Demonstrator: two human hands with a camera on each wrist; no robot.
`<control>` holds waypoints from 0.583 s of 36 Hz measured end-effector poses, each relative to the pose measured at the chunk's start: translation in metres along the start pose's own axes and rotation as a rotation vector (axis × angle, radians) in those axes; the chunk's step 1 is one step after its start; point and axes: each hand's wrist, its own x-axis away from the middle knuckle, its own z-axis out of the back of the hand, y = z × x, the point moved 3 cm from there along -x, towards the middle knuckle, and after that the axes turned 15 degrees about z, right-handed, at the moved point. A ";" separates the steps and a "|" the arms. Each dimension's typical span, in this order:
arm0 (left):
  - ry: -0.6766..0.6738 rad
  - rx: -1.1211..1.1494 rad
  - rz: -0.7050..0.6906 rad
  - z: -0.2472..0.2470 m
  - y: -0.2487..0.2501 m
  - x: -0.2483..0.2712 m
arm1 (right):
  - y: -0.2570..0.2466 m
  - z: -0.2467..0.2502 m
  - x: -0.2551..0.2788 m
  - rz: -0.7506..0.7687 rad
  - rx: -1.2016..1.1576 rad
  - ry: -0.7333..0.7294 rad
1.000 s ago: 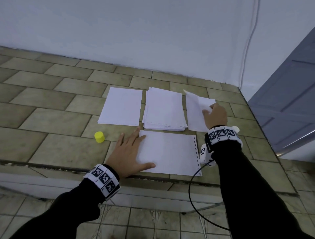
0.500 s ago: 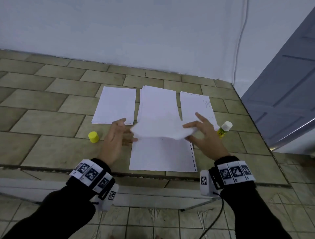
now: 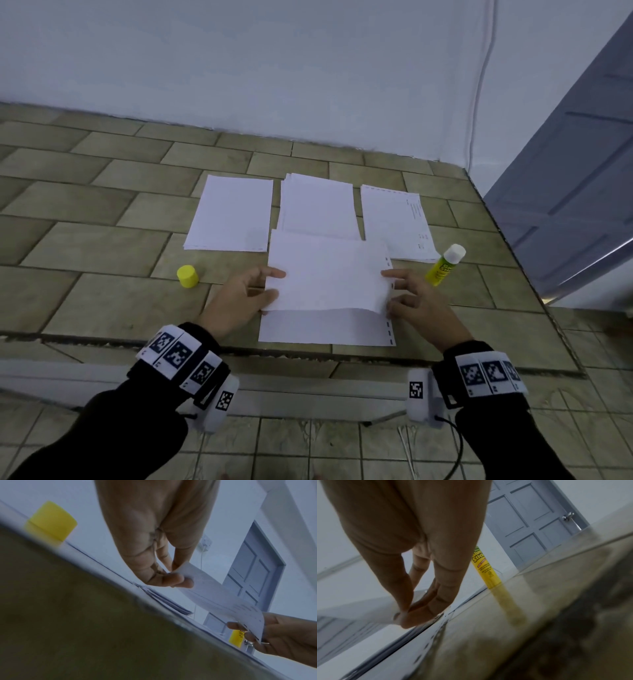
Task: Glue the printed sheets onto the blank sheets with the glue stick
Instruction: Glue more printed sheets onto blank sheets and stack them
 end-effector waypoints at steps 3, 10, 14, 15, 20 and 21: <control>0.031 0.004 -0.012 0.001 0.000 0.001 | 0.005 0.004 0.000 -0.029 0.071 0.046; 0.115 -0.188 -0.013 0.010 -0.001 -0.001 | 0.004 0.002 -0.005 -0.030 0.179 0.057; 0.156 -0.373 -0.098 0.006 0.009 0.004 | 0.008 0.000 -0.005 -0.027 0.312 0.028; 0.155 -0.390 -0.116 0.004 0.010 0.006 | 0.008 -0.001 -0.005 -0.030 0.340 0.016; 0.152 -0.451 -0.139 0.001 0.009 0.008 | 0.009 -0.006 -0.002 -0.041 0.427 -0.019; 0.167 -0.486 -0.145 0.001 0.006 0.006 | 0.009 -0.007 -0.002 -0.046 0.451 -0.030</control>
